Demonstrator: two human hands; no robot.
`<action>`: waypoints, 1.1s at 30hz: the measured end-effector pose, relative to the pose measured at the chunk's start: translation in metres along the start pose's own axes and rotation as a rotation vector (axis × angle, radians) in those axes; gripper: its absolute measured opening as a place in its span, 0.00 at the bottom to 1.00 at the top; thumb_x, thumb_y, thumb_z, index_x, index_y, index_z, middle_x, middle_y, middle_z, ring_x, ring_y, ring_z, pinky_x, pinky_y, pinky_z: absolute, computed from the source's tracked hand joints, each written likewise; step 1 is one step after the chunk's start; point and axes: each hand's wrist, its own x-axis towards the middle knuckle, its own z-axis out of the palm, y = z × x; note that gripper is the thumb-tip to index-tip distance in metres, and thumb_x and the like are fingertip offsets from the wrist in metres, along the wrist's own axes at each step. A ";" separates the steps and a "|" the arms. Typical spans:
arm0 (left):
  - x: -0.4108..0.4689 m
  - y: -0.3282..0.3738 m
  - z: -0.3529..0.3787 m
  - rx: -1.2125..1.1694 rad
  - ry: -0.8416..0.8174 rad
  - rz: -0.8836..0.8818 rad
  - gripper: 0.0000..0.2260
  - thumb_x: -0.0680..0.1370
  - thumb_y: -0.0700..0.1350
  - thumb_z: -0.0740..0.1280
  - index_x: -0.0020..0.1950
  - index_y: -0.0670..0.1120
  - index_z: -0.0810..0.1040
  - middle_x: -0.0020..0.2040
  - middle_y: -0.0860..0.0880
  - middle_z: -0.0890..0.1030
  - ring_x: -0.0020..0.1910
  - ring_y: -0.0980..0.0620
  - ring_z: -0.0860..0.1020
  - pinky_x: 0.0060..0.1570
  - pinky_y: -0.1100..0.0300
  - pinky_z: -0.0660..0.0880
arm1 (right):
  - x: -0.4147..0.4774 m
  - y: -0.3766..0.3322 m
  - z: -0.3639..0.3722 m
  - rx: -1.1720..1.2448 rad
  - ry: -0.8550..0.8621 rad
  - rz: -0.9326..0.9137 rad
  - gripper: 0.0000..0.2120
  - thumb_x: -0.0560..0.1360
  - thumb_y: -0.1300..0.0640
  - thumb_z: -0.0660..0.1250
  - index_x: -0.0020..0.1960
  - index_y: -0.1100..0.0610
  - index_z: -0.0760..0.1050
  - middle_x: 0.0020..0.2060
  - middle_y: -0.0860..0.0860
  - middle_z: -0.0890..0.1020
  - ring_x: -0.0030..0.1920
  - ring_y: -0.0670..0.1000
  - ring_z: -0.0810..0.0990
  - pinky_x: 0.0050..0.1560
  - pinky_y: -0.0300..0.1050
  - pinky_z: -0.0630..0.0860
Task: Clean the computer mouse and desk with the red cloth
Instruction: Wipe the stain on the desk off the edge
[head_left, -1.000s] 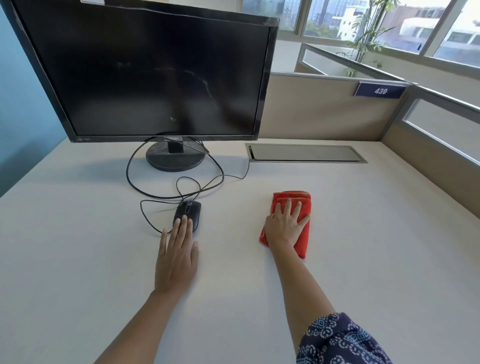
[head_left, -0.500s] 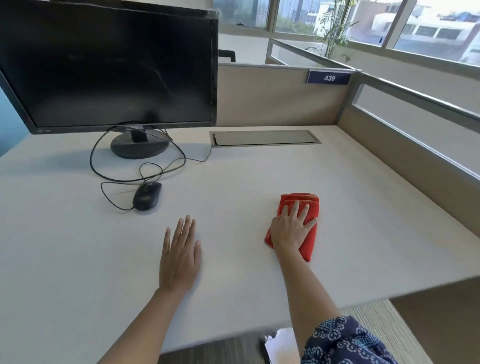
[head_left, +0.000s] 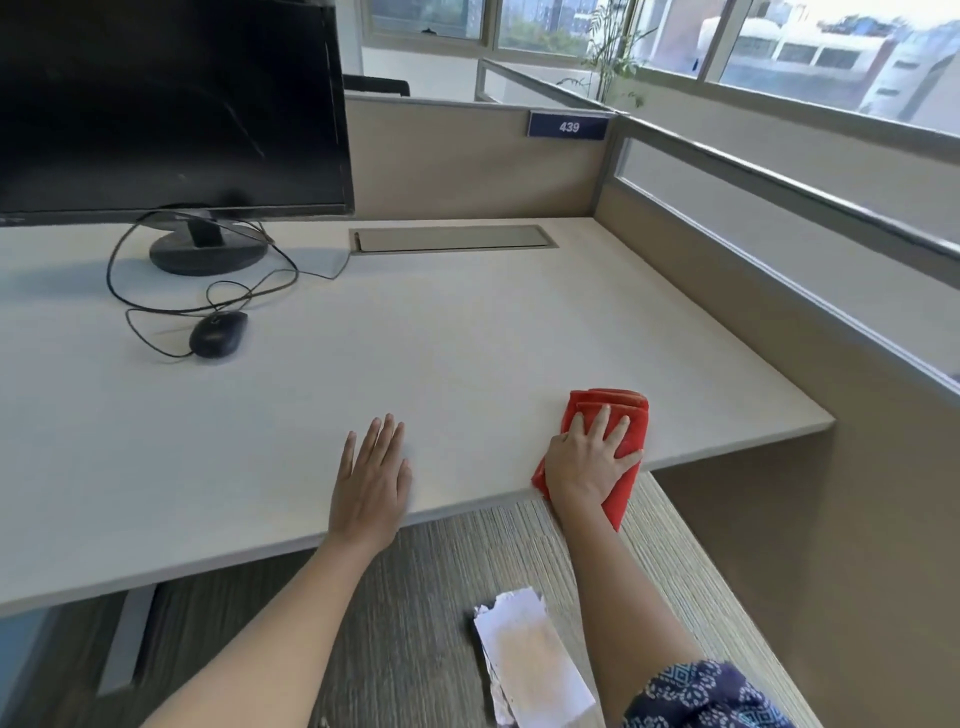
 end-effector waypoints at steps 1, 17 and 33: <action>-0.003 0.005 0.001 -0.009 -0.006 0.003 0.32 0.75 0.54 0.31 0.77 0.44 0.48 0.78 0.48 0.47 0.77 0.52 0.44 0.73 0.55 0.34 | -0.005 0.008 0.000 0.022 0.004 0.015 0.21 0.80 0.52 0.52 0.73 0.51 0.61 0.78 0.54 0.53 0.77 0.62 0.46 0.70 0.71 0.51; -0.020 0.027 0.009 -0.042 -0.054 0.012 0.23 0.83 0.49 0.43 0.77 0.45 0.46 0.78 0.50 0.45 0.76 0.55 0.42 0.73 0.54 0.32 | -0.050 0.091 0.014 0.444 0.107 0.194 0.17 0.73 0.70 0.59 0.60 0.59 0.70 0.61 0.58 0.74 0.55 0.62 0.76 0.42 0.52 0.76; -0.018 0.018 0.016 -0.044 -0.062 -0.001 0.23 0.82 0.50 0.43 0.77 0.46 0.45 0.78 0.50 0.45 0.76 0.55 0.41 0.72 0.56 0.32 | -0.068 0.103 0.041 0.411 0.055 0.028 0.15 0.75 0.66 0.60 0.58 0.56 0.75 0.63 0.52 0.76 0.57 0.57 0.74 0.41 0.48 0.74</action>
